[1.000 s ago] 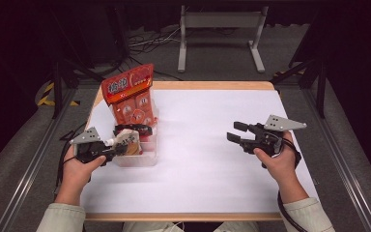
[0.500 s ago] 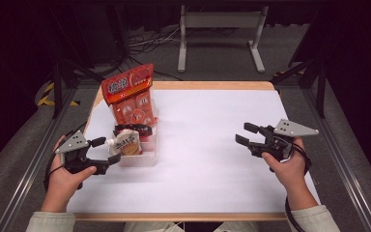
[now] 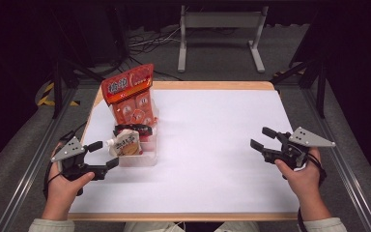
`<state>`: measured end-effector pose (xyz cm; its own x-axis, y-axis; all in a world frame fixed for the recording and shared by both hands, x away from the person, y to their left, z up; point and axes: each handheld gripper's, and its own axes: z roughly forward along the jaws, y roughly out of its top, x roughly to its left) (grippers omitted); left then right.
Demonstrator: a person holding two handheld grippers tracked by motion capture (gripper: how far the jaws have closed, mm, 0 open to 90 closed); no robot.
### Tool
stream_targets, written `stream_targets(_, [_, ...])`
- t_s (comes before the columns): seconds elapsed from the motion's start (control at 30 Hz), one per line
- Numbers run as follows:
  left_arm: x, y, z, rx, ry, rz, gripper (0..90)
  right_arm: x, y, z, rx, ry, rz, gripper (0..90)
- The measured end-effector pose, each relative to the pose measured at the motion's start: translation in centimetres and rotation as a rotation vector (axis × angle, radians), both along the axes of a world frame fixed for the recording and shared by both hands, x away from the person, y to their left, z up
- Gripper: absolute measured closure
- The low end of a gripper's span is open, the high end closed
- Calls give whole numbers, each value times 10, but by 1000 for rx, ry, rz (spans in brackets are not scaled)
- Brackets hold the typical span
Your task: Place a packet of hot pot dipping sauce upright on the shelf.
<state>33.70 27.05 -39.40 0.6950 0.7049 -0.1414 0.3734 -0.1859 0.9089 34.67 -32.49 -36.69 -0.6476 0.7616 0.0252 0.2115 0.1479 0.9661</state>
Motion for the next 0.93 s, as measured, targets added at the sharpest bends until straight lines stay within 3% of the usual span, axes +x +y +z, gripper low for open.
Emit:
stream_targets(0.2, [-6, 6, -6, -37, -31, 33, 85, -6, -7, -16, -18, 10, -30, 326])
stream_targets(0.37, [-6, 5, -10, -47, -39, 23, 97, -11, -10, -33, -50, -1, -70, 326])
stream_targets(0.53, [-3, 8, -18, -57, -22, -13, 104, -8, -7, -55, -47, 58, -75, 328])
stream_targets(0.7, [-1, 10, -23, -60, 0, -1, 103, -7, -6, -57, -49, 50, -70, 317])
stream_targets(0.93, [-2, 10, -23, -65, -4, -2, 100, -6, -7, -55, -47, 41, -73, 309])
